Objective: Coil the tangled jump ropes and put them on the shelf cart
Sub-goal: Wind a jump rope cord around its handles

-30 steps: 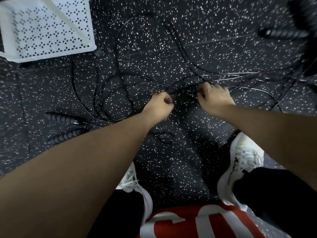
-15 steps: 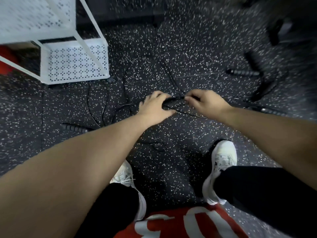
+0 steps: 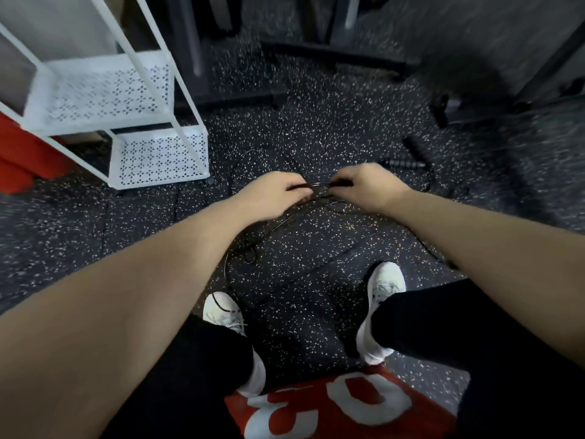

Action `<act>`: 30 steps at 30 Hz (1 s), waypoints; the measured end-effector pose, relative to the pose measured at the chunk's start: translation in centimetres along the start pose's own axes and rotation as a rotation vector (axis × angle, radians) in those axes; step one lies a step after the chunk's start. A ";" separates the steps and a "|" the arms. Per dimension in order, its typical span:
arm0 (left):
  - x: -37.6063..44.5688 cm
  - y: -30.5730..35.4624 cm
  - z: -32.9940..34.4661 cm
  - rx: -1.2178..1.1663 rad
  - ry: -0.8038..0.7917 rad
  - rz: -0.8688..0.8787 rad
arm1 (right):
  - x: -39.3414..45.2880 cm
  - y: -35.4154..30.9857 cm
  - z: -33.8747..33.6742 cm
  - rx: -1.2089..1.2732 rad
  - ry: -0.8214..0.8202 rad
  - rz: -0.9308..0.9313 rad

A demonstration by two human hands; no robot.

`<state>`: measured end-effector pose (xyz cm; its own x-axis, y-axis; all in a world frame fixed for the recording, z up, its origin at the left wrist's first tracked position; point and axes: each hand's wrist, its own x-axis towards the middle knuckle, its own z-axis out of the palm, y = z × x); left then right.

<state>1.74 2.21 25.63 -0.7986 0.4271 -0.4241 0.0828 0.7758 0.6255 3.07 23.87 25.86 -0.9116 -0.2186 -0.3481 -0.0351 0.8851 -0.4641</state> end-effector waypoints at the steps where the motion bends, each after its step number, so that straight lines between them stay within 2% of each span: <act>1: -0.6 0.2 -0.1 -0.025 0.010 -0.002 | -0.7 -0.3 -0.5 -0.027 0.003 -0.010; 5: -3.3 0.7 -0.8 -0.016 0.063 -0.021 | -4.0 -0.4 -2.0 -0.005 -0.020 -0.055; 8: -5.3 0.4 -1.2 0.029 0.122 -0.060 | -6.1 -0.1 -2.9 0.160 0.074 -0.098; 10: -6.6 0.6 -1.5 -0.064 0.208 -0.089 | -7.1 -0.3 -3.3 0.221 0.112 -0.108; 12: -7.8 1.4 -1.8 -0.161 0.303 -0.089 | -8.0 -0.6 -3.6 0.178 0.083 -0.069; 14: -8.9 2.4 -1.9 -0.237 0.379 -0.068 | -8.8 -0.6 -3.8 0.028 -0.007 0.003; 17: -10.5 3.2 -1.2 -0.253 0.435 -0.032 | -10.2 -0.7 -3.7 -0.042 -0.070 0.067; 19: -11.1 3.5 -0.8 -0.220 0.446 -0.034 | -11.0 -0.9 -3.6 0.037 0.017 0.067; 25: -12.3 4.4 0.2 -0.206 0.396 -0.092 | -12.9 -2.9 -3.8 0.402 0.315 -0.096; 30: -12.3 5.1 2.2 -0.324 0.305 -0.021 | -13.8 -4.6 -4.0 0.839 0.321 -0.058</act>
<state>13.28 1.95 32.55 -0.9415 0.2180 -0.2568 -0.0881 0.5764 0.8124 14.17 24.48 36.05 -0.9927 -0.0170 -0.1192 0.1109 0.2572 -0.9600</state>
